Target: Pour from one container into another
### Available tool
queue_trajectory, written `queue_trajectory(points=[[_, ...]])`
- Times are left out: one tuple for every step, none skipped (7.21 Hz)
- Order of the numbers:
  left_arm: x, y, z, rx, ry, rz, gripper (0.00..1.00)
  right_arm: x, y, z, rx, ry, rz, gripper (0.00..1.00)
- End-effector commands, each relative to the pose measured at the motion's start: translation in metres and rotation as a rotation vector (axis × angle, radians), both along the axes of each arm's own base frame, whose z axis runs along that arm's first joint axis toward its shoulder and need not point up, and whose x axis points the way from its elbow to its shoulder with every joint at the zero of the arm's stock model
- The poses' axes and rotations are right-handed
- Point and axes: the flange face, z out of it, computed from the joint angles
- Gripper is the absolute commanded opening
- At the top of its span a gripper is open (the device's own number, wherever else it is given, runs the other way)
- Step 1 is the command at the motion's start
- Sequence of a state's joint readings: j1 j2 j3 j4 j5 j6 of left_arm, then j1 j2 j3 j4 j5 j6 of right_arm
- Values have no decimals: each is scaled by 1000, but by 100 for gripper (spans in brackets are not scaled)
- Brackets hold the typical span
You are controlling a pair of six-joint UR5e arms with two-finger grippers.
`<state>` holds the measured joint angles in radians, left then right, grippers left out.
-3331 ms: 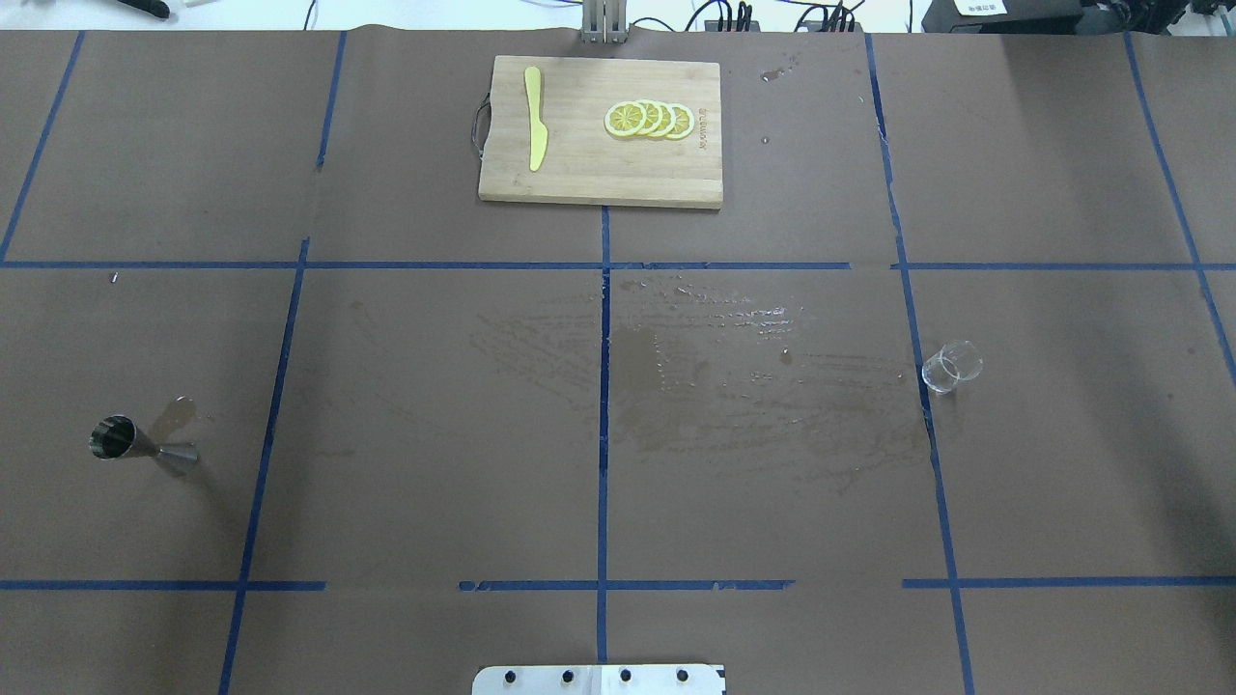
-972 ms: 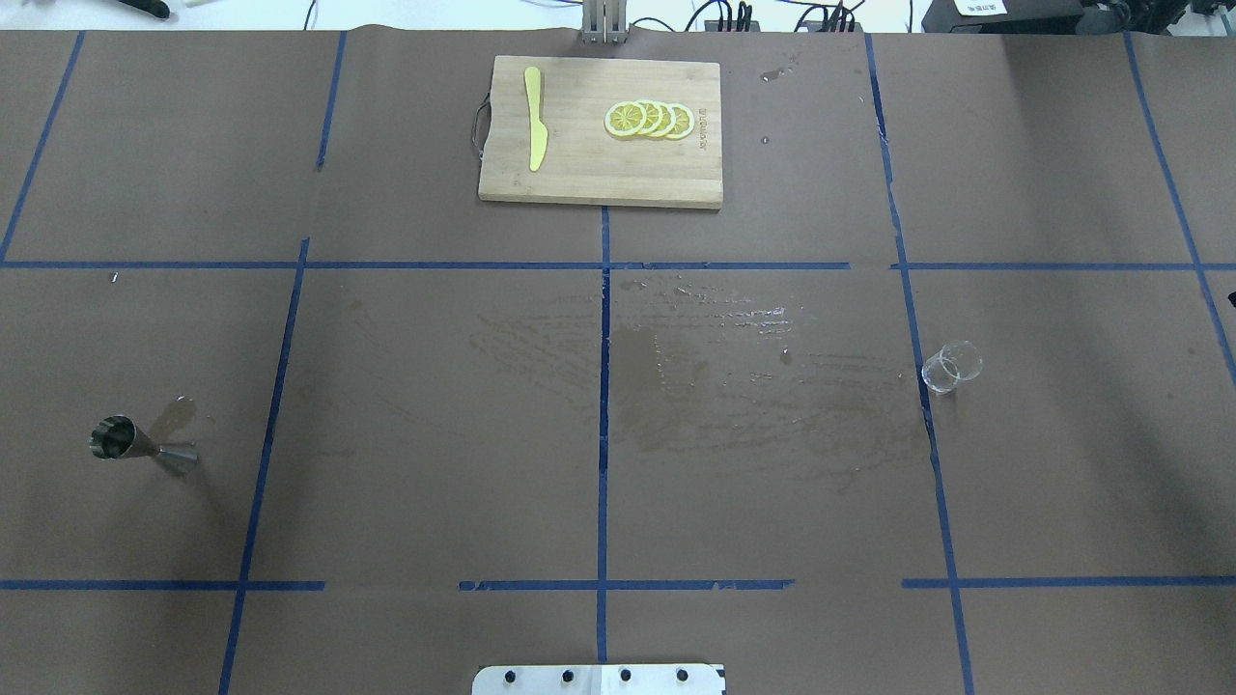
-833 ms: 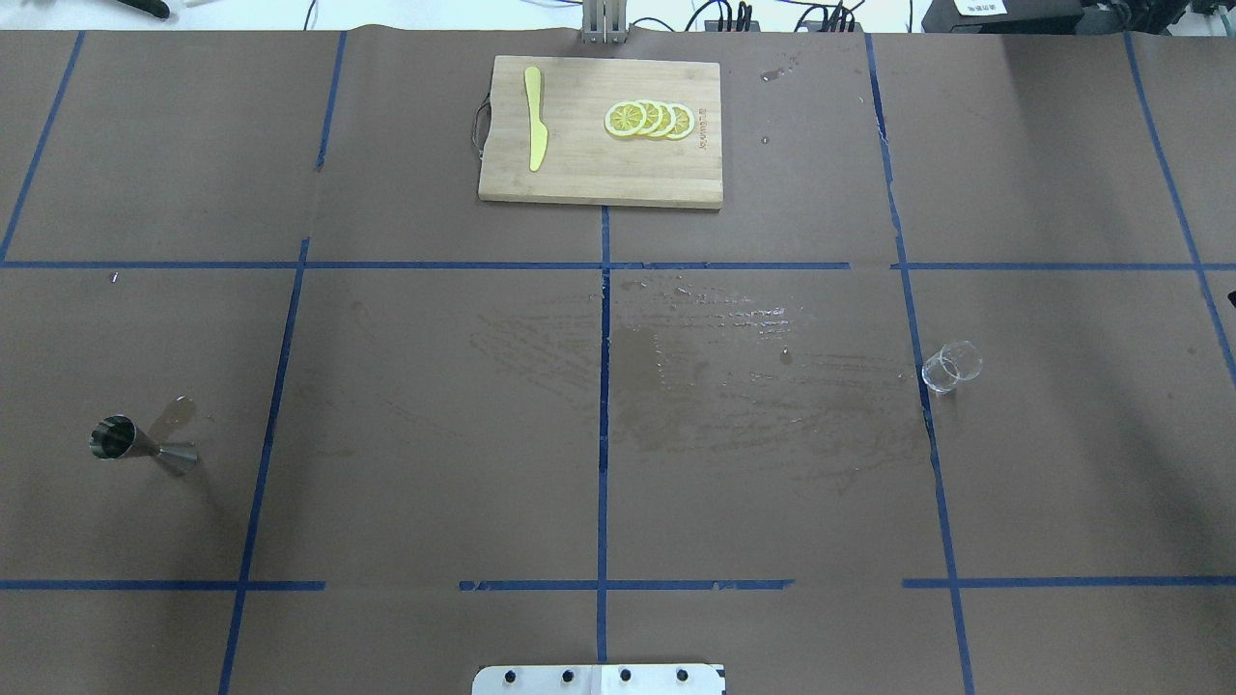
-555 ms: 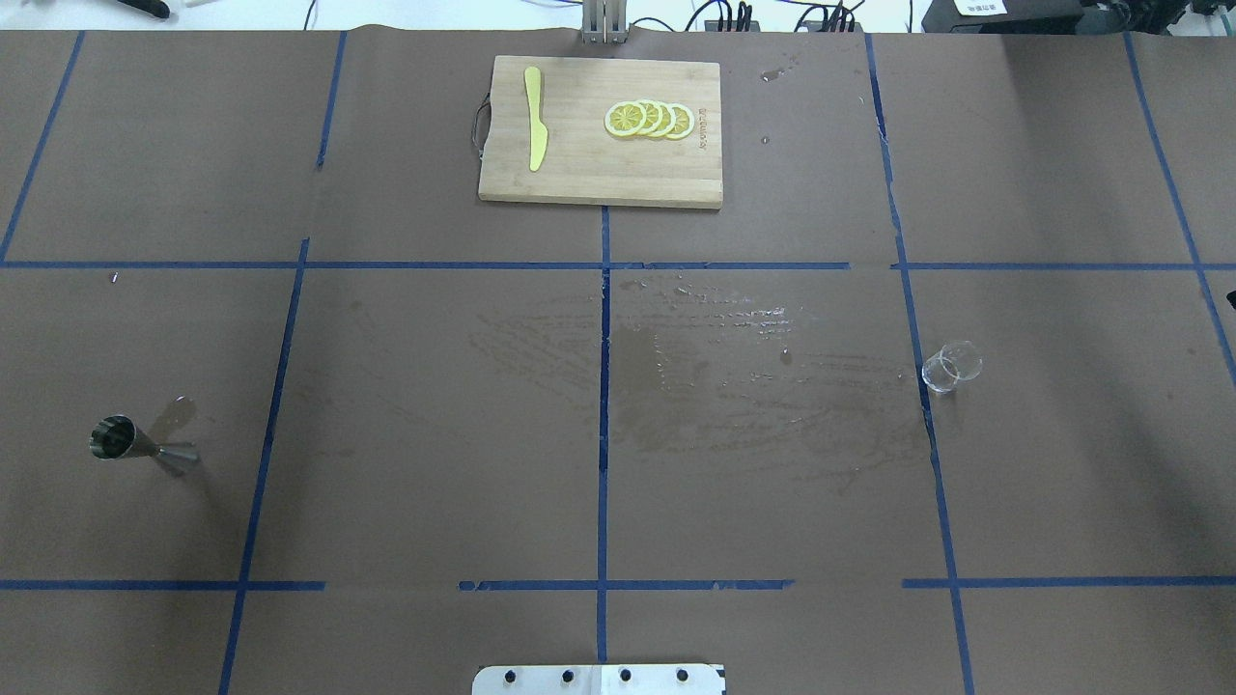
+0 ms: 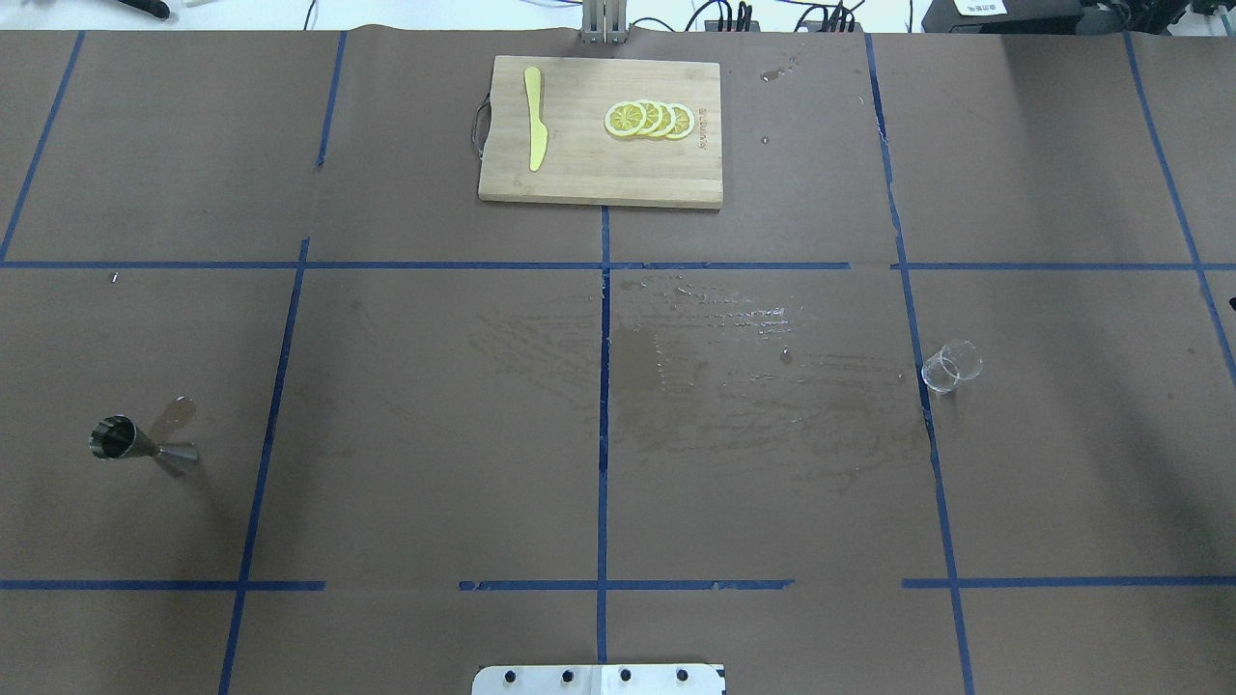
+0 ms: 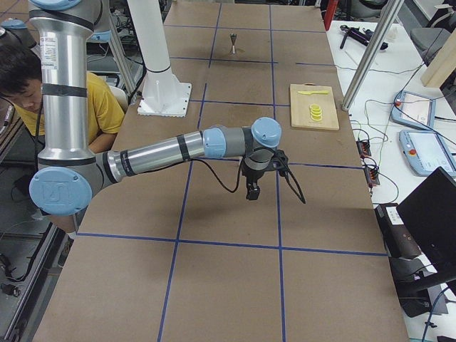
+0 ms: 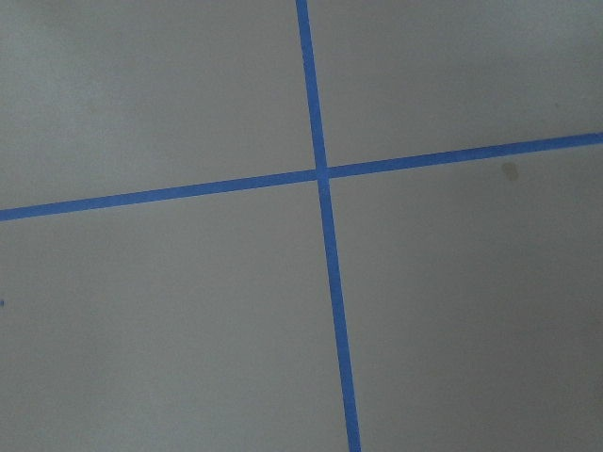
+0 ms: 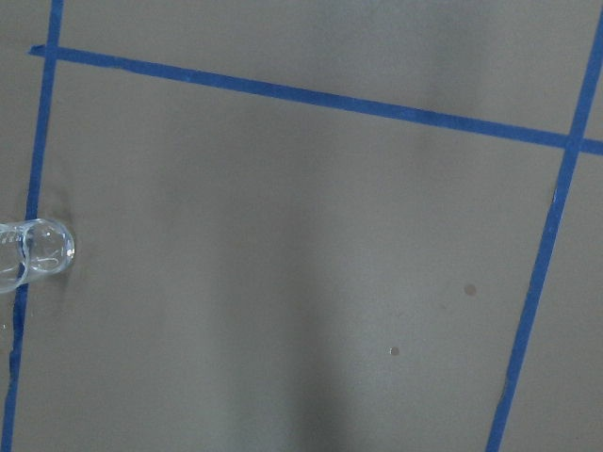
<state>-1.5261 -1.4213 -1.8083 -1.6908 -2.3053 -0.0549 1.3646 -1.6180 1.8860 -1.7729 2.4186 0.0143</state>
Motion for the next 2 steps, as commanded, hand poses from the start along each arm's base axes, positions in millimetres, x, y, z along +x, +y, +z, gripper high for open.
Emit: queue_trajectory(points=[[0, -6, -7, -4, 3, 0, 100, 15, 28, 33, -79, -18, 21, 100], [0, -9, -12, -4, 3, -1, 100, 29, 46, 51, -118, -13, 45, 100]])
